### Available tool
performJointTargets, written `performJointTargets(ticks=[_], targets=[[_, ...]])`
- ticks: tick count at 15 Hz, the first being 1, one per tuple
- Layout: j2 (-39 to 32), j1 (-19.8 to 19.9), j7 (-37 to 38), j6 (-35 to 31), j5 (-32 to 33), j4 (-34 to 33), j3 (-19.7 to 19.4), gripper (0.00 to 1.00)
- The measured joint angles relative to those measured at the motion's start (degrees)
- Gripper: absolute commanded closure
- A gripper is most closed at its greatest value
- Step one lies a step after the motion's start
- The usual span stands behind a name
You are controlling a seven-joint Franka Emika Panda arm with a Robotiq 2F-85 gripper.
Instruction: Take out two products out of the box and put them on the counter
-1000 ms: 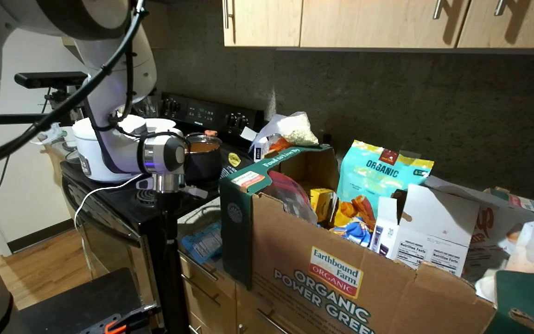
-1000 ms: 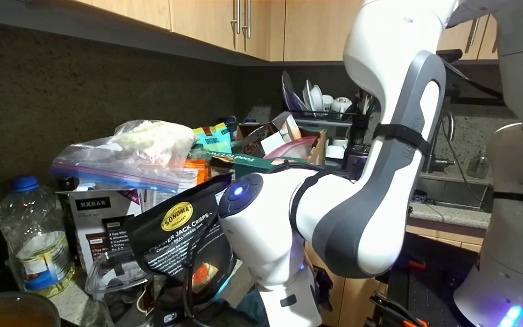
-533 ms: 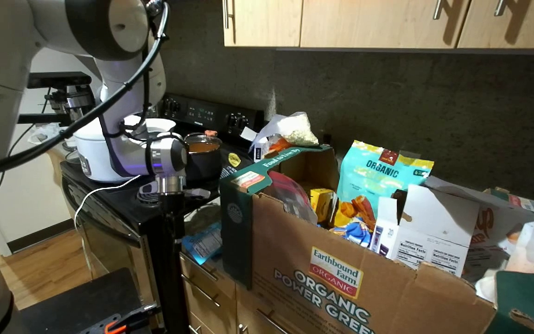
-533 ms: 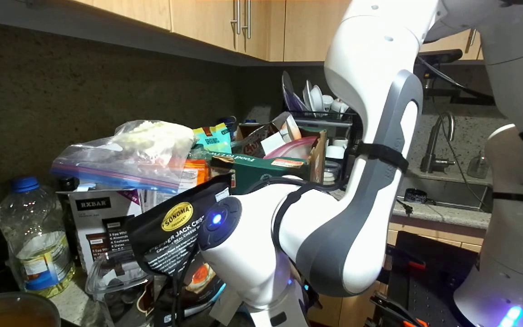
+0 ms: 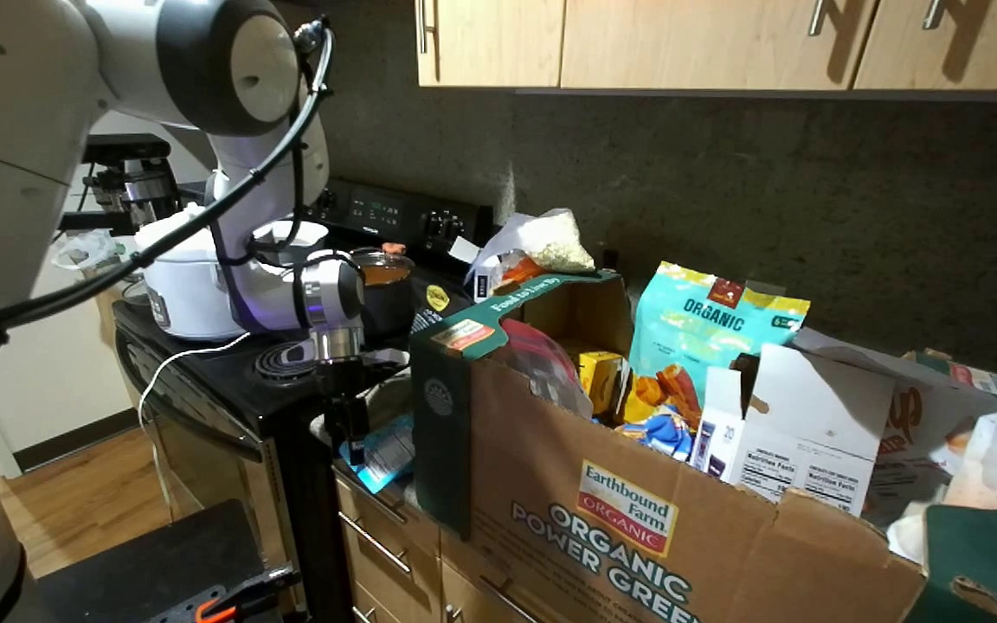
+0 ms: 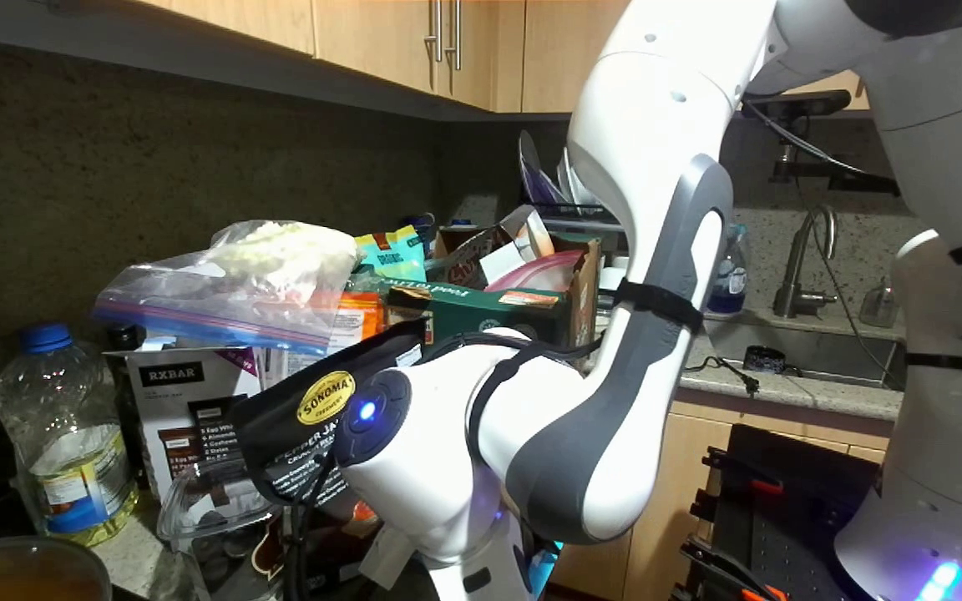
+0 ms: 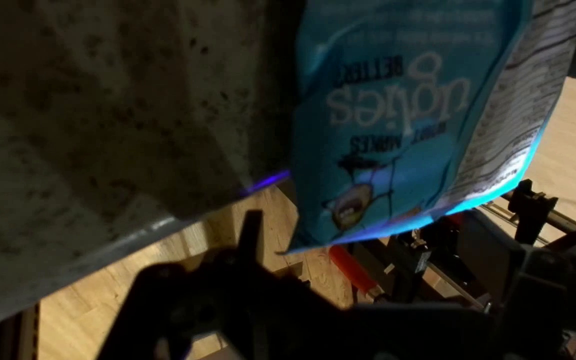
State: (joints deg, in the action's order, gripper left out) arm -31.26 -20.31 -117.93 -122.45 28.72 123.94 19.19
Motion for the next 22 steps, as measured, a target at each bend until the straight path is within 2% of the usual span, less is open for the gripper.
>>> performJointTargets(ticks=[8, 10, 18, 22], targets=[[-0.3, -0.1, 1.5, 0.1, 1.2, -1.2, -1.3, 0.89], [0.1, -0.1, 2.5, 0.1, 1.4, -1.3, -1.3, 1.0], [4.3, -0.1, 6.6, 0.1, 1.1, -1.2, -1.1, 1.0], [10.4, 0.3, 6.9, 1.3, -4.7, -0.2, 1.1, 1.0]])
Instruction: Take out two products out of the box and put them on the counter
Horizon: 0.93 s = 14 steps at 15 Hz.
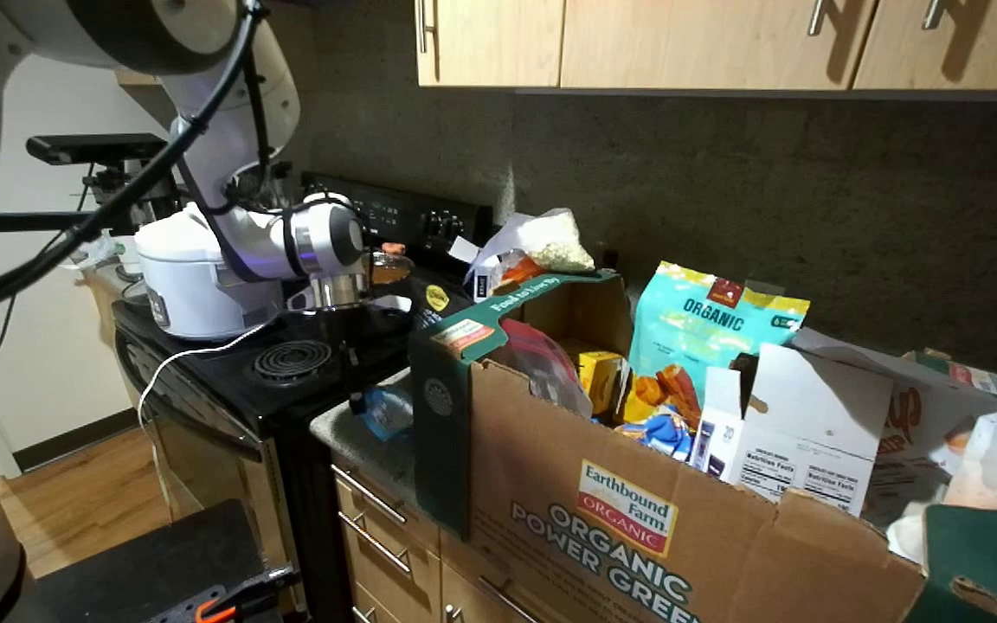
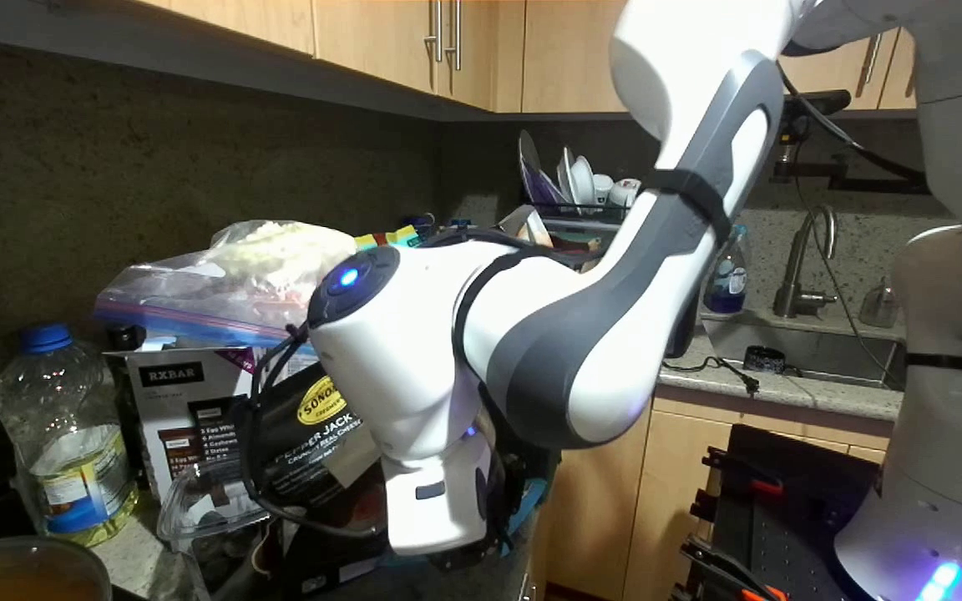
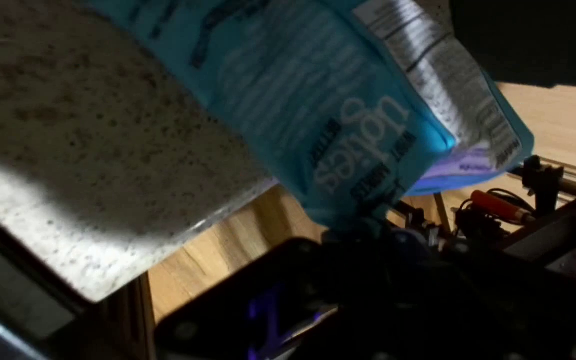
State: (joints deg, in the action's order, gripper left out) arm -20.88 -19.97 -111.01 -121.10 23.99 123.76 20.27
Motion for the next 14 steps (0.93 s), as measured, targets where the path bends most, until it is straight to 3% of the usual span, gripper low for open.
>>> performJointTargets(ticks=[7, 11, 14], targets=[[18.1, -0.3, 0.0, 6.8, -13.3, 2.0, 4.4, 1.0], [25.3, -1.4, 0.0, 7.9, -14.2, 1.3, 4.4, 1.0], [26.9, -2.3, 0.0, 7.8, -14.1, 0.1, 4.4, 1.0]])
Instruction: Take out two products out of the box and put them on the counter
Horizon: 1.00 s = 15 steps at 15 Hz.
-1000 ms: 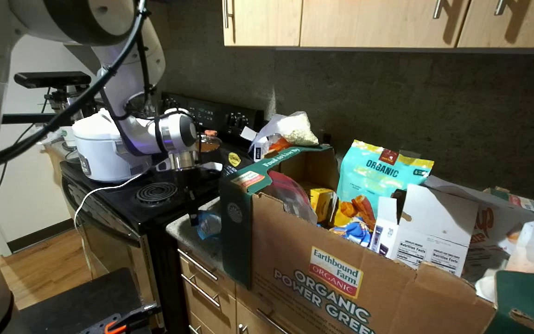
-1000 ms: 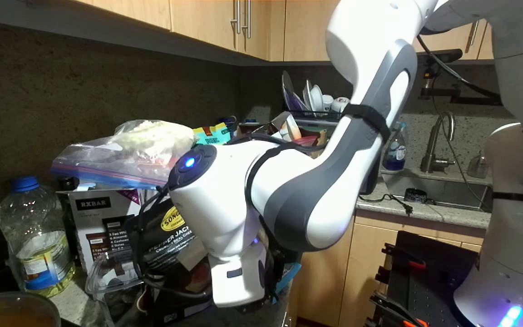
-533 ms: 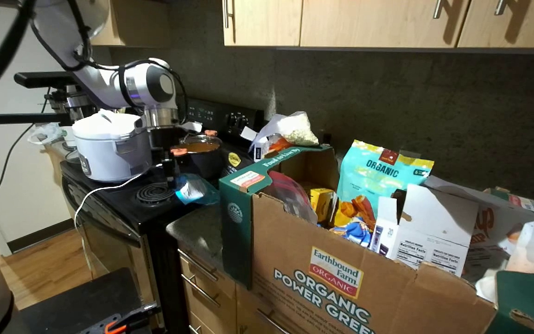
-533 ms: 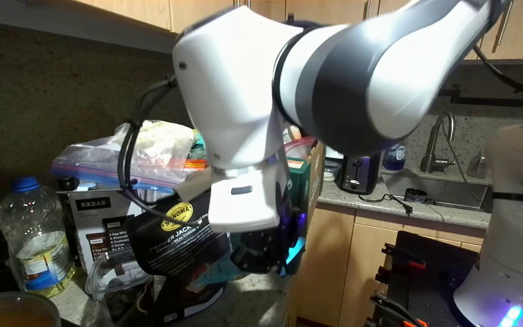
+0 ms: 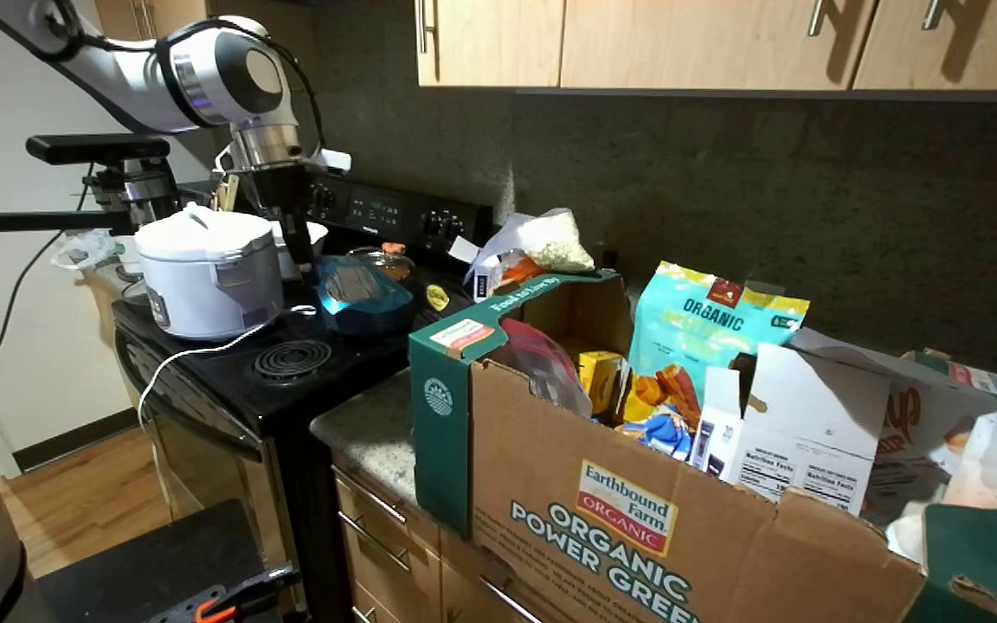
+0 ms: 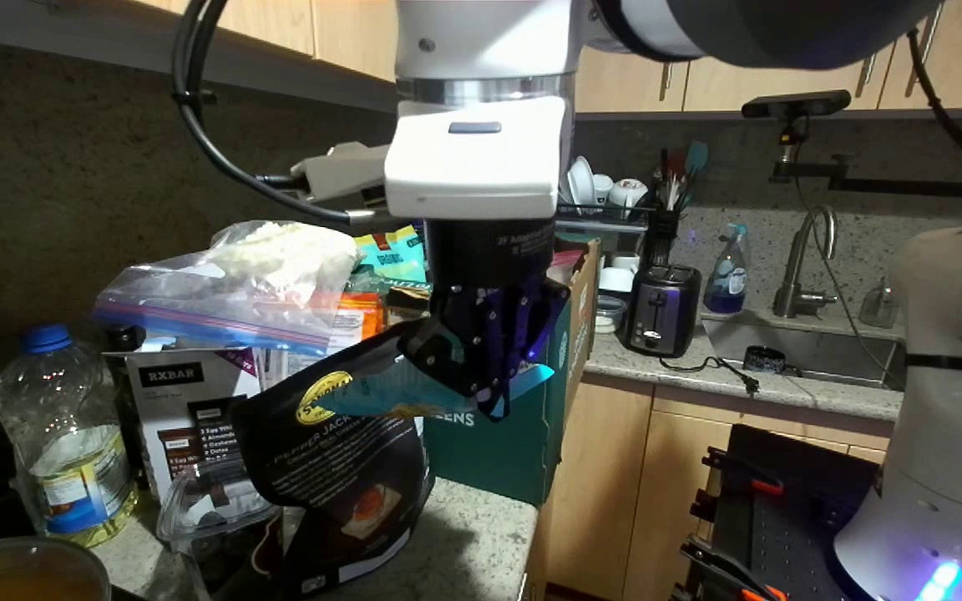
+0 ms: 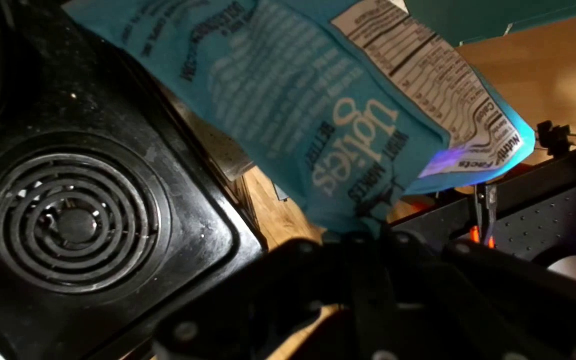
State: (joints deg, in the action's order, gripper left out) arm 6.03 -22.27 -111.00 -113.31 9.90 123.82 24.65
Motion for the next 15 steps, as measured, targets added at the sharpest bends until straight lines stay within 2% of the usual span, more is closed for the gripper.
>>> performJointTargets(ticks=[4, 8, 15], targets=[[-0.9, -0.6, 0.0, -2.0, 0.6, -2.1, 0.0, 1.0], [-1.9, -0.7, 2.0, -7.7, 2.2, -3.5, 0.0, 1.0], [-4.2, -0.8, 7.0, -15.8, 10.5, -6.6, -0.1, 1.0]])
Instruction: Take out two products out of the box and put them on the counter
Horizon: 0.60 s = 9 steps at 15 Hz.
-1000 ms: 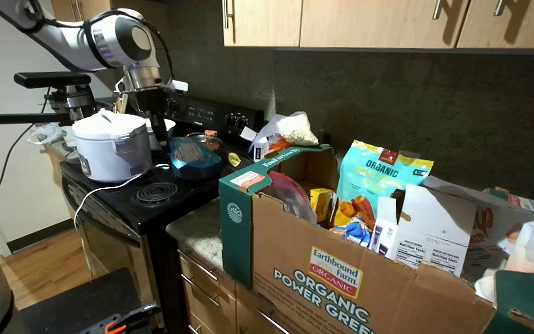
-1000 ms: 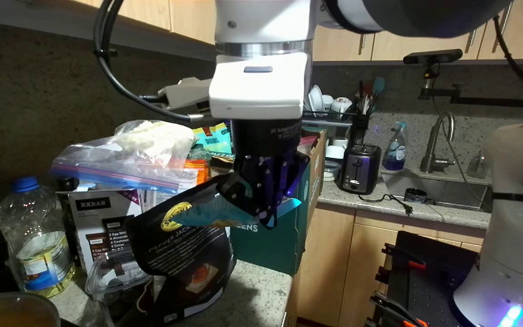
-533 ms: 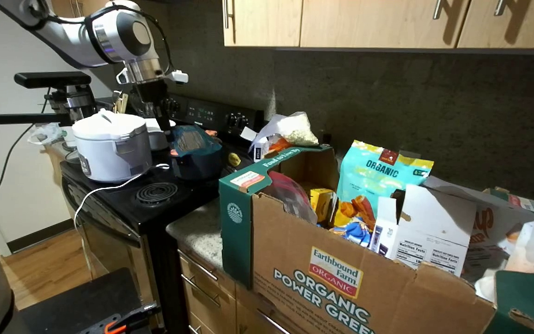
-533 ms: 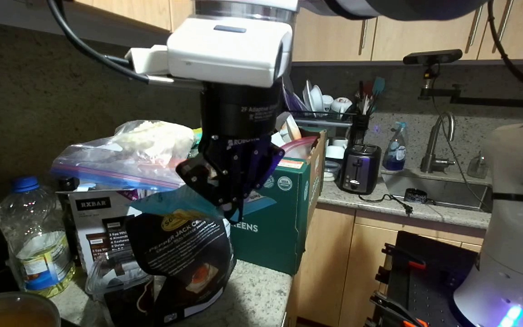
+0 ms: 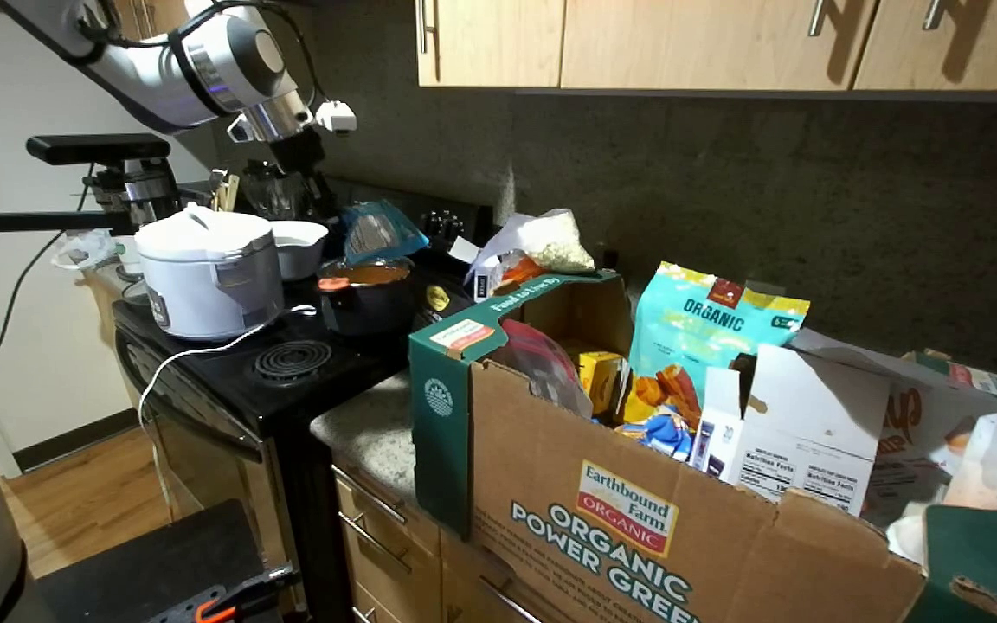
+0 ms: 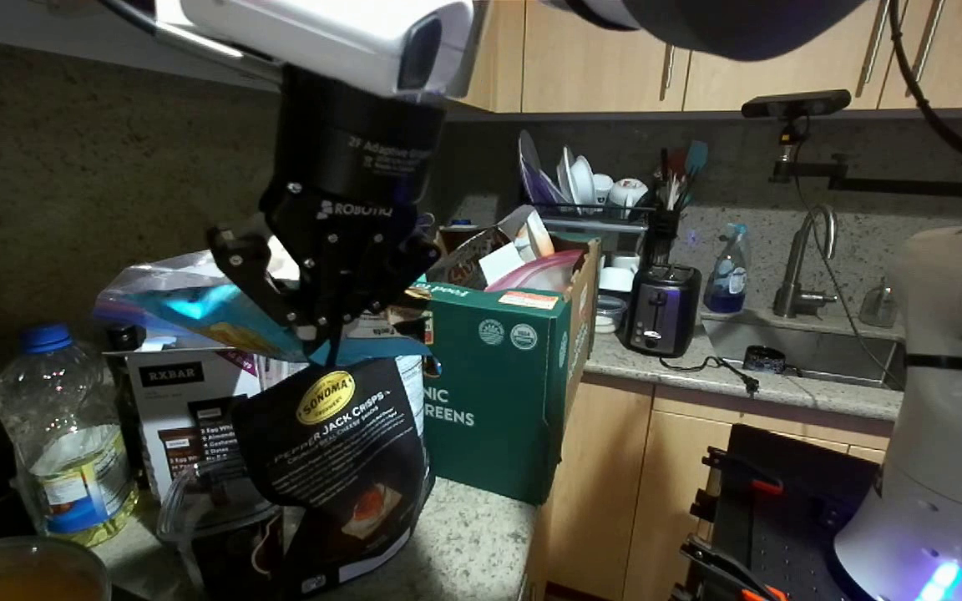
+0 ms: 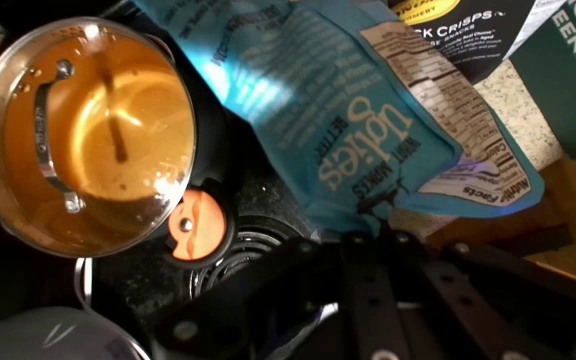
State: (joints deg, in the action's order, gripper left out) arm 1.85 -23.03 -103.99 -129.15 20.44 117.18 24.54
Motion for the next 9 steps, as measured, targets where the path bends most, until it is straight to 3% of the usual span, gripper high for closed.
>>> performJointTargets(ticks=[9], targets=[[-8.6, 0.3, 3.2, -0.8, 11.9, -8.3, -2.4, 1.0]])
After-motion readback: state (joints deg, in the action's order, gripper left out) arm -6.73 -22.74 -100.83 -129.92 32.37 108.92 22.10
